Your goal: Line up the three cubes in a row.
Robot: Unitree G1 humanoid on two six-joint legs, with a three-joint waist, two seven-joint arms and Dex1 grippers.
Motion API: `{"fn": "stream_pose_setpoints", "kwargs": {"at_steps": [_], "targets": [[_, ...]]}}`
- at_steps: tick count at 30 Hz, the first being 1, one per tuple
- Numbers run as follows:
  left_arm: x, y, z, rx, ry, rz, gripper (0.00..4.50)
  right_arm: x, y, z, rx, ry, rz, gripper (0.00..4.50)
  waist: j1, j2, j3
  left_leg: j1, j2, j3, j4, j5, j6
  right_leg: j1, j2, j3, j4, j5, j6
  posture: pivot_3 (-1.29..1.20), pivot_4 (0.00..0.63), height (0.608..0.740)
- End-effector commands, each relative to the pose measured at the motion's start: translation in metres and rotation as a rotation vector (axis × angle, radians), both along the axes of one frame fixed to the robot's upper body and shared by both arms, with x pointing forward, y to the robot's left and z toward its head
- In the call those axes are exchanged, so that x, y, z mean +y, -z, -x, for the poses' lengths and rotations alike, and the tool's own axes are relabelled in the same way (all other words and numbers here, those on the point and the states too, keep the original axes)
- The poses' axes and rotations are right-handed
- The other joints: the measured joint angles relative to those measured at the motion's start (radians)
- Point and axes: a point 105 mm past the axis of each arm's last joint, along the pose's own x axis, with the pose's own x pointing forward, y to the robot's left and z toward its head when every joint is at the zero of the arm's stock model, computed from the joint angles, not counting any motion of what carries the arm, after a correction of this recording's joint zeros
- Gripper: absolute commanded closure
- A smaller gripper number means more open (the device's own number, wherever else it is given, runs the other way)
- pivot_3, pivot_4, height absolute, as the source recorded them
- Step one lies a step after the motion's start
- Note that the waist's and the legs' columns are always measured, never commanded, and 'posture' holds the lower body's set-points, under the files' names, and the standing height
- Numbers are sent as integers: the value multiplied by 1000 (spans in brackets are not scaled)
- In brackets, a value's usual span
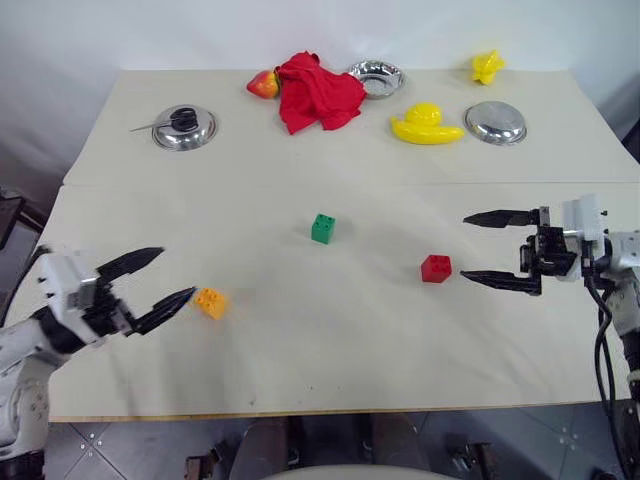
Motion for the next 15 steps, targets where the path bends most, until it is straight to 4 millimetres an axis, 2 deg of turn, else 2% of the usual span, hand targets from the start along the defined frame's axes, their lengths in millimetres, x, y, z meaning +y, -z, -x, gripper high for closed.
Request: {"fn": "stream_pose_setpoints", "kwargs": {"at_steps": [1,2,4,8,13,15], "targets": [[27,7,12,14,-81,22,0,14,-12,11,-49,6,-126,14,0,0,0,0,0,0,0,0,0,0,-1,0,0,0,0,0,150,740],[32,10,15,27,-97,27,0,16,-9,13,-41,19,-143,14,1,0,0,1,-1,0,0,-1,0,0,-3,0,1,0,0,0,150,740],[29,8,16,26,-89,58,0,16,-5,17,-45,67,-172,14,7,0,0,1,-2,0,0,-2,1,-1,-4,0,2,0,0,0,150,740],[6,-5,4,-1,14,70,0,6,-1,23,-50,145,-169,14,32,0,0,1,-4,0,0,-3,2,0,-6,0,2,0,0,0,150,740],[-49,-23,-33,2,305,-19,0,-15,5,31,-66,226,-106,14,49,0,0,1,-5,-1,1,-3,2,1,-5,0,3,0,0,0,150,740],[-80,-33,-58,-19,439,-67,0,-27,8,35,-66,271,-78,14,47,0,0,1,-5,1,1,-3,2,1,-4,0,4,0,0,0,150,740]]}}
